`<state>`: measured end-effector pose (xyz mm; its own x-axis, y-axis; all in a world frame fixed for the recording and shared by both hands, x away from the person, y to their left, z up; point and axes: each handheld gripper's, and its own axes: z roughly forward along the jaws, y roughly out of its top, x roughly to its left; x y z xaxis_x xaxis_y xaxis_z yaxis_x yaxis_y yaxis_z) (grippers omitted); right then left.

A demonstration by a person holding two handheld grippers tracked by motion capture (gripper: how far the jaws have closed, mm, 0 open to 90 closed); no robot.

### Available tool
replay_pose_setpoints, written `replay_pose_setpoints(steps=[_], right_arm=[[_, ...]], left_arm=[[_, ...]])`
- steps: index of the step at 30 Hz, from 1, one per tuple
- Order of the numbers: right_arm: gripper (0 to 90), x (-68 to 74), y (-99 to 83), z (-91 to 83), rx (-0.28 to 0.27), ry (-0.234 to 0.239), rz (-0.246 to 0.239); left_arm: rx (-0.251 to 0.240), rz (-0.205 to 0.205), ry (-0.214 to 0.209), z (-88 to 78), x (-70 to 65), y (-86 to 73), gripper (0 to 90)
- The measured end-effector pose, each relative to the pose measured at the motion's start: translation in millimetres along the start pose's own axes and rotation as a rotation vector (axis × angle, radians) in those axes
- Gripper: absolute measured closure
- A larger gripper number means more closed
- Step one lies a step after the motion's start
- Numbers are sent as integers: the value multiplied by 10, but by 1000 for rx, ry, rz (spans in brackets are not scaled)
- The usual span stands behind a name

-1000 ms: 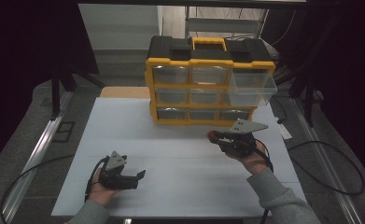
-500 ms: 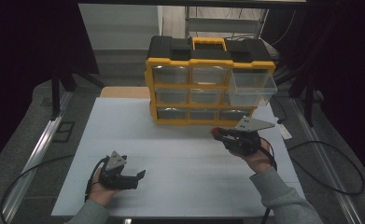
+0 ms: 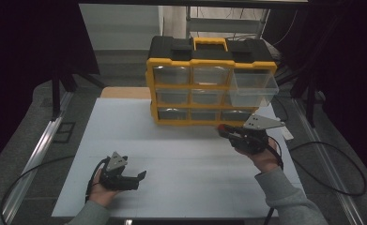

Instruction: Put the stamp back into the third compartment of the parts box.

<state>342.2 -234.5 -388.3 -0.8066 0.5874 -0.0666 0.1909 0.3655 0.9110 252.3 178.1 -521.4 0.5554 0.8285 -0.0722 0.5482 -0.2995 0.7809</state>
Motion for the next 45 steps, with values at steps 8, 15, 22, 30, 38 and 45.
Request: replay_pose_setpoints(steps=[8, 15, 22, 30, 38, 45], right_arm=[[746, -20, 57, -83, -28, -10, 5], [746, -13, 137, -162, -62, -15, 4], [746, -14, 236, -236, -97, -25, 5], [747, -36, 396, -315, -126, -40, -8], [747, -64, 507, -351, -150, -48, -18], [746, -103, 541, -351, -153, -52, -15]], left_arm=[[-5, -4, 1, -9, 3, 5, 83], [-16, -14, -5, -22, 16, 10, 83], [-15, -11, -8, -12, 14, 22, 83], [-11, -12, -6, -1, 15, 21, 83], [-8, -10, -4, -5, 21, 17, 83], [-6, -10, -4, -2, 23, 17, 83]])
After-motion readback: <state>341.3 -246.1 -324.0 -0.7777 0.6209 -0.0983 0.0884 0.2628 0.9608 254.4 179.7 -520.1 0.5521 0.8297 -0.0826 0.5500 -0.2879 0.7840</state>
